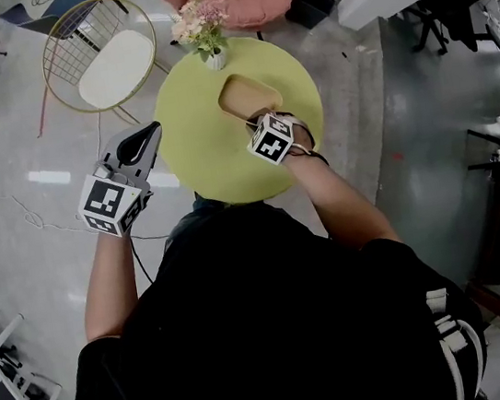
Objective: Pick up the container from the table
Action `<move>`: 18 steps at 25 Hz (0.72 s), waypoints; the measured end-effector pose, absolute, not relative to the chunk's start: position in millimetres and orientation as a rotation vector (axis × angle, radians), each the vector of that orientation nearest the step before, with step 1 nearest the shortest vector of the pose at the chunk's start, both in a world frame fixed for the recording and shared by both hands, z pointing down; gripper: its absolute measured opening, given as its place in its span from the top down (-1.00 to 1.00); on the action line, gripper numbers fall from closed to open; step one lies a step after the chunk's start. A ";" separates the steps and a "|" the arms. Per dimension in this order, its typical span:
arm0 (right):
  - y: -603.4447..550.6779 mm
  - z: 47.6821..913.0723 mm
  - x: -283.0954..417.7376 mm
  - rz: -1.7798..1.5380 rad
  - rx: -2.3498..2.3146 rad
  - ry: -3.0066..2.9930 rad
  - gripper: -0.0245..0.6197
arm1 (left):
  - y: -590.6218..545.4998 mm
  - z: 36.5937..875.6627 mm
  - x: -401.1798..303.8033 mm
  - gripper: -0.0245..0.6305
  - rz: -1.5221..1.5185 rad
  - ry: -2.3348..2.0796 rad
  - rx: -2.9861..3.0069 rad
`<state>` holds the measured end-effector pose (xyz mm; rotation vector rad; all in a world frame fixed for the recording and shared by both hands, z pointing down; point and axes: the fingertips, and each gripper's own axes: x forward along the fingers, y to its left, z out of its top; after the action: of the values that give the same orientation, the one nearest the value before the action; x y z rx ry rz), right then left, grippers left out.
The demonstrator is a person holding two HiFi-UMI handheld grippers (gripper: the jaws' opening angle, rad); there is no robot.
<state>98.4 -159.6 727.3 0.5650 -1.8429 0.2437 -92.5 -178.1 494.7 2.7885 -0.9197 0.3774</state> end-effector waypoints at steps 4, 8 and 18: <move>-156.6 712.0 102.1 0.248 0.588 -1.839 0.89 | -172.1 492.1 -85.7 0.88 0.372 -0.889 2.808; -151.4 697.3 101.4 0.258 0.607 -1.830 0.89 | -171.4 492.6 -84.5 0.88 0.378 -0.886 2.795; -142.9 662.3 97.0 0.263 0.645 -1.825 0.89 | -173.6 489.1 -77.4 0.88 0.375 -0.834 2.824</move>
<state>97.0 -142.9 662.3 0.6449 -1.8247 0.2626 -77.4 -173.6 489.1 2.8235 -0.8336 0.3745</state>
